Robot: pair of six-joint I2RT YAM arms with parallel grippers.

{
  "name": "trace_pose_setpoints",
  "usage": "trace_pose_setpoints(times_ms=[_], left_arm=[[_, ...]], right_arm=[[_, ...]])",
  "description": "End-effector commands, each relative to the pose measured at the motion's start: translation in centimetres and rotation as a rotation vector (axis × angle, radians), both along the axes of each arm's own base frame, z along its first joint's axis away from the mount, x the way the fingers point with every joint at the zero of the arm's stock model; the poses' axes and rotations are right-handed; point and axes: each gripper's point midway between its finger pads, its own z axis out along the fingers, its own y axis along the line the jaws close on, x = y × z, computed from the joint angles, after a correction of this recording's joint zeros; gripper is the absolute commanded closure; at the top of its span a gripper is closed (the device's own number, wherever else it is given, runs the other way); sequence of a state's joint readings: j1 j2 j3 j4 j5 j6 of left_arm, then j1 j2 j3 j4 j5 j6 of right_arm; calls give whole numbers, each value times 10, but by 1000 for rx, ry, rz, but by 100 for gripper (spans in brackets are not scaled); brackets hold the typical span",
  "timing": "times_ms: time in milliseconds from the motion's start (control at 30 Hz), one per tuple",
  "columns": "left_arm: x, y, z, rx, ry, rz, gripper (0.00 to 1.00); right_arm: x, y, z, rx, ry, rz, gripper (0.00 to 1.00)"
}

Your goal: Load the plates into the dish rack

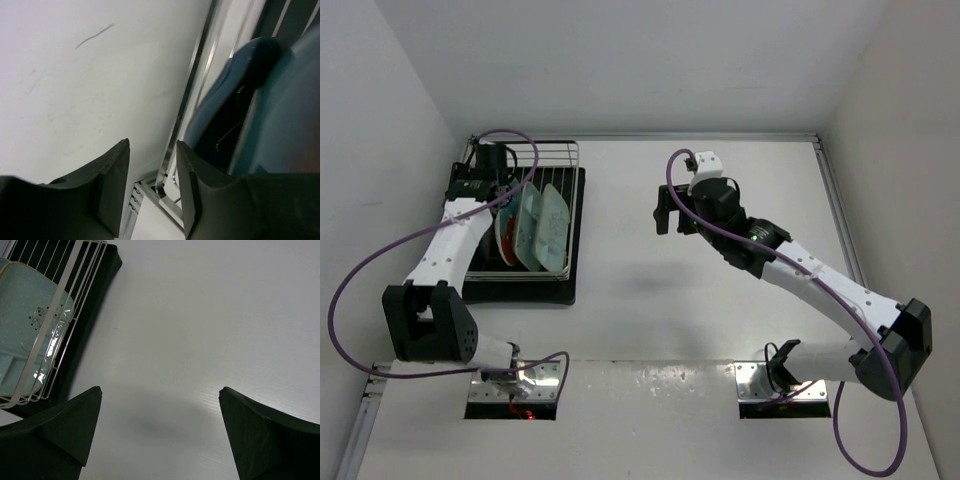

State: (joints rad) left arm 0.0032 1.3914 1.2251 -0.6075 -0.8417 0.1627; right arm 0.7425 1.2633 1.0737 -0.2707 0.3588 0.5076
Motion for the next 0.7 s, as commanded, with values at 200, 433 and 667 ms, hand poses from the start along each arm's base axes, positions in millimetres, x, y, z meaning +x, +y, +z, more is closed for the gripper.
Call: trace_pose_setpoints(times_ms=[200,433,667], left_arm=[[22,0,46,-7,-114,16,42],[8,6,78,48,-122,33,35],[6,-70,82,-296,-26,-455,35]], right_arm=[[0,15,21,7,-45,58,0],[-2,29,25,-1,-41,114,0],[-4,42,20,-4,-18,170,0]])
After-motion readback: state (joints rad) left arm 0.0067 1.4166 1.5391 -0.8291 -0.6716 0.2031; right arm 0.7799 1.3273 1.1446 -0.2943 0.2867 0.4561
